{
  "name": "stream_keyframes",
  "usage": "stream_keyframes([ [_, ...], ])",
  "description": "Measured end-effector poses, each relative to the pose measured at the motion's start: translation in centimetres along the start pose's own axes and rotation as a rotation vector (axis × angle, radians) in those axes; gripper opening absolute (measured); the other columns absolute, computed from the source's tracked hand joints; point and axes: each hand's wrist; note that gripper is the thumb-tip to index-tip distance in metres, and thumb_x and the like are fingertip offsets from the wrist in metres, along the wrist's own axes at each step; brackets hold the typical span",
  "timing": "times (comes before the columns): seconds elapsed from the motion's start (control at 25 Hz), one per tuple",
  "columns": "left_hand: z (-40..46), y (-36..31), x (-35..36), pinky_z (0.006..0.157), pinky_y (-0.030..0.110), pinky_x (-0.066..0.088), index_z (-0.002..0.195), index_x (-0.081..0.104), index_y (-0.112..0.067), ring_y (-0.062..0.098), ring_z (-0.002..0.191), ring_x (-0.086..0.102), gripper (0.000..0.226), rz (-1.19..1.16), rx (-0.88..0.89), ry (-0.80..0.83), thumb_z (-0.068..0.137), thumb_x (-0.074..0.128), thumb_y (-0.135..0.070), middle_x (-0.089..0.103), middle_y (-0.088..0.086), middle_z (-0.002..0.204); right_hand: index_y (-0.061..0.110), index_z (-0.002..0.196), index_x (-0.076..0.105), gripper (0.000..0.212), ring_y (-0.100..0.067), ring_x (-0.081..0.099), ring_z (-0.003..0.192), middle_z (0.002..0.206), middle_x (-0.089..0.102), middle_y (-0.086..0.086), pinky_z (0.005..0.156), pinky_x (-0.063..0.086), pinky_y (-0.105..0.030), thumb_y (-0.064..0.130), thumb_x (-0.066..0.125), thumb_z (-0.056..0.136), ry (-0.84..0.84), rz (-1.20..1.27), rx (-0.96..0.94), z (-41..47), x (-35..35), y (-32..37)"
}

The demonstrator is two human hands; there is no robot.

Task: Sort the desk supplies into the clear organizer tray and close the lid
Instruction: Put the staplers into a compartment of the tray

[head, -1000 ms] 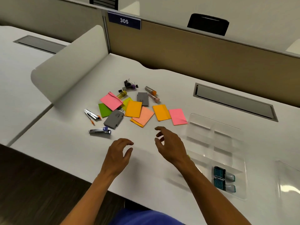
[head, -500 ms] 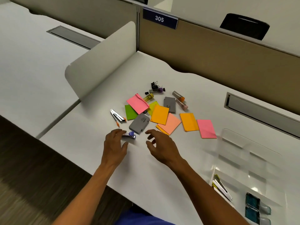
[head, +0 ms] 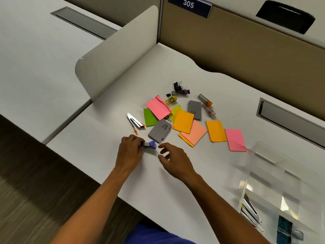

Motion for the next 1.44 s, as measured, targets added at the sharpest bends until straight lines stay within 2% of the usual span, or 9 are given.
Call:
stream_keyframes([
  [0.2,-0.6,-1.0,0.2,0.083,0.031,0.054,0.105,0.066,-0.012,0.02,0.094,0.06,0.018,-0.165,-0.002,0.054,0.088,0.068,-0.018,0.065,0.006,0.103,0.026,0.143,0.042,0.072,-0.019,0.065,0.105,0.13,0.06,0.001,0.089,0.056,-0.036,0.06,0.063,0.083,0.101,0.273,0.248,0.1,0.6,0.5],
  [0.32,-1.4,-2.6,0.5,0.081,0.029,0.057,0.105,0.062,-0.014,0.016,0.088,0.062,0.021,-0.273,-0.002,0.032,0.087,0.07,-0.021,0.064,0.002,0.102,0.028,0.149,0.029,0.084,-0.022,0.065,0.108,0.135,0.057,0.0,0.088,0.058,-0.044,0.065,0.063,0.081,0.083,0.43,0.258,0.0,0.7,0.8],
  [0.56,-2.6,-5.5,0.7,0.082,0.025,0.055,0.112,0.058,-0.016,0.008,0.09,0.059,0.027,-0.407,0.087,0.042,0.088,0.067,-0.026,0.064,0.002,0.113,0.027,0.144,0.035,0.062,-0.02,0.064,0.109,0.141,0.054,-0.004,0.093,0.056,-0.043,0.046,0.062,0.092,-0.134,0.623,0.258,0.2,0.7,1.1],
  [0.72,-2.1,-4.9,0.2,0.085,0.027,0.057,0.115,0.06,-0.018,0.011,0.103,0.062,0.025,-0.408,0.215,0.114,0.091,0.064,-0.022,0.065,0.0,0.116,0.032,0.134,0.04,0.049,-0.008,0.06,0.097,0.129,0.057,0.003,0.084,0.055,-0.025,0.043,0.063,0.092,-0.268,0.579,0.185,-0.3,0.4,0.7],
  [0.88,0.7,-2.1,-0.9,0.101,0.03,0.044,0.129,0.052,-0.019,0.022,0.124,0.051,0.047,-0.214,0.214,0.012,0.087,0.061,0.001,0.058,0.005,0.13,0.034,0.128,0.04,0.046,0.004,0.057,0.085,0.115,0.054,0.012,0.067,0.043,-0.007,0.043,0.065,0.09,-0.277,0.54,0.157,-0.3,-0.6,0.5],
  [1.0,3.4,-0.3,-1.6,0.104,0.038,0.04,0.142,0.042,-0.015,0.03,0.129,0.044,0.082,-0.009,0.203,0.006,0.07,0.061,0.019,0.051,0.012,0.137,0.027,0.134,0.043,0.053,0.003,0.059,0.085,0.114,0.056,0.012,0.064,0.041,-0.005,0.042,0.066,0.089,-0.26,0.505,0.128,-0.5,-0.9,0.3],
  [1.08,4.8,0.7,-1.8,0.108,0.041,0.036,0.146,0.035,-0.016,0.032,0.138,0.034,0.092,0.164,0.223,0.064,0.067,0.066,0.018,0.043,0.012,0.145,0.027,0.135,0.043,0.054,0.001,0.06,0.087,0.113,0.057,0.013,0.066,0.043,-0.007,0.043,0.067,0.089,-0.252,0.493,0.113,-0.6,-0.9,0.1],
  [1.28,6.6,2.0,-1.6,0.117,0.052,0.015,0.154,0.014,-0.024,0.037,0.148,0.001,0.097,0.524,0.24,0.167,0.077,0.066,0.005,0.011,0.01,0.161,0.034,0.13,0.043,0.052,0.002,0.062,0.088,0.105,0.057,0.019,0.071,0.047,-0.01,0.045,0.069,0.087,-0.244,0.469,0.103,-1.0,-1.0,-0.7],
  [1.44,7.2,1.8,-2.1,0.115,0.052,0.021,0.146,0.036,-0.023,0.04,0.144,0.016,0.08,0.536,0.303,0.138,0.077,0.062,0.009,0.034,0.012,0.15,0.043,0.123,0.039,0.048,0.009,0.062,0.087,0.099,0.055,0.031,0.07,0.048,-0.01,0.047,0.069,0.086,-0.258,0.478,0.084,-1.8,-1.0,-0.8],
])
Point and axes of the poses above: each hand's wrist, its own z-axis towards the middle knuckle, its own x-axis out of the palm, y = z × x
